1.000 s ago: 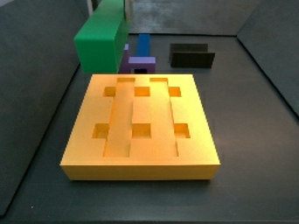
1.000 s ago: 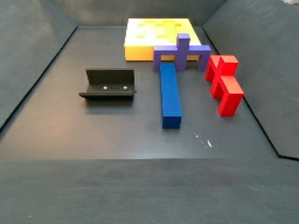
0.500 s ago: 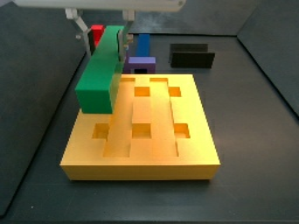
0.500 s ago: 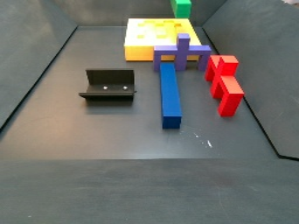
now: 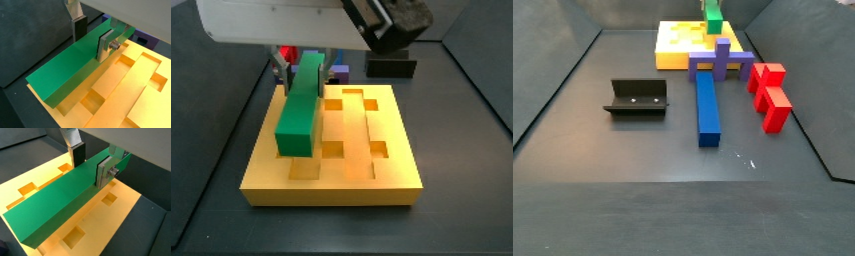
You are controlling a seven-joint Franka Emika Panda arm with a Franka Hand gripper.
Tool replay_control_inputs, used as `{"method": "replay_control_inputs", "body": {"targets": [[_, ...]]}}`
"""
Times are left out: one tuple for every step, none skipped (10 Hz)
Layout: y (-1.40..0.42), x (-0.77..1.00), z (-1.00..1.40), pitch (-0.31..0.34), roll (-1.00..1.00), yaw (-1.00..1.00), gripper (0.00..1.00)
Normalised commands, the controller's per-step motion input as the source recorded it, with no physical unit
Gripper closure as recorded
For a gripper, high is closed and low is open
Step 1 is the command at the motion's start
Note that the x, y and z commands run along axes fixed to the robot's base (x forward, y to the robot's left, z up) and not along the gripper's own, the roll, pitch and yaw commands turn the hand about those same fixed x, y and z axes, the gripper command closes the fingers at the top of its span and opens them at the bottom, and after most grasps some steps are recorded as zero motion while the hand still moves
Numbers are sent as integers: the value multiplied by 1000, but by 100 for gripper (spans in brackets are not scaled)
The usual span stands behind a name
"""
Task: Pick up the green object. Move up. Move to above the board. Insert the green object.
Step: Insert the green object.
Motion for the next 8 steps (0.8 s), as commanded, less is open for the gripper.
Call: {"method": "replay_control_inputs", "body": {"targets": [[-60, 46, -289, 114, 354, -57, 100], [0, -77, -291, 60, 219, 0, 100], [0, -120, -249, 0, 83, 40, 100], [0, -34, -183, 0, 0, 43, 100], [-11, 0, -174, 0, 0, 6, 100], [-51, 189, -217, 0, 0, 0, 100], [-3, 243, -237, 19, 31, 46, 100], [0, 103, -191, 24, 73, 46, 100]]}}
